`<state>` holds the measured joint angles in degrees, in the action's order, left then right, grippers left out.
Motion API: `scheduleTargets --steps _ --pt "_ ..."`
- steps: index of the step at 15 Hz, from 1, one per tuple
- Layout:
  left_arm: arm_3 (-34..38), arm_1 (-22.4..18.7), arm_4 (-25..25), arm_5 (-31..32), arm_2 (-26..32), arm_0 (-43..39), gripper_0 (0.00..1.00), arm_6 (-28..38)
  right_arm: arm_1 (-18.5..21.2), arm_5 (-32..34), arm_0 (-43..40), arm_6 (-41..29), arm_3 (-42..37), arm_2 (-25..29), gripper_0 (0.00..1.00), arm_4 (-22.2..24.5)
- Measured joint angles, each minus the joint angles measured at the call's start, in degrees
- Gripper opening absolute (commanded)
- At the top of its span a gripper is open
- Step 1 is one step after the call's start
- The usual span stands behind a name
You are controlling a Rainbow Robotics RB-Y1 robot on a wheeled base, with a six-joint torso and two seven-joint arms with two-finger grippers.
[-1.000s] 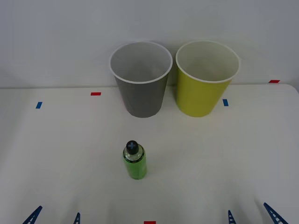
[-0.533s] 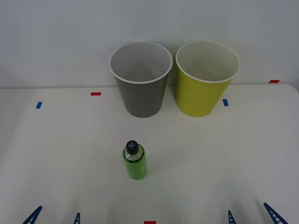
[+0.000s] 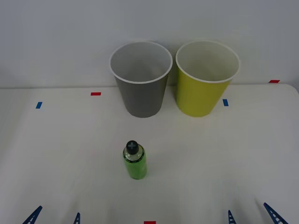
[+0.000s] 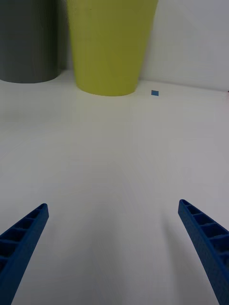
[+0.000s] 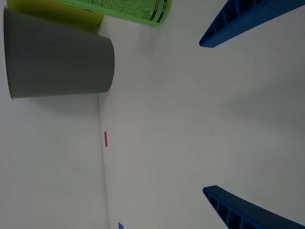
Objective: Put cans in the gray bin and PET bottles in the light green bin.
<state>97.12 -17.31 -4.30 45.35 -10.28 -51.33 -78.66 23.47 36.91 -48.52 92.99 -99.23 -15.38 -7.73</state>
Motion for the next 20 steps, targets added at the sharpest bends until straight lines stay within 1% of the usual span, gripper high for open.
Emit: scheduleTargets --steps 20 --pt "-0.2 0.1 0.0 -0.1 -0.1 0.2 1.0 0.0 0.0 0.0 0.0 0.0 0.0 0.0 0.95 0.0"
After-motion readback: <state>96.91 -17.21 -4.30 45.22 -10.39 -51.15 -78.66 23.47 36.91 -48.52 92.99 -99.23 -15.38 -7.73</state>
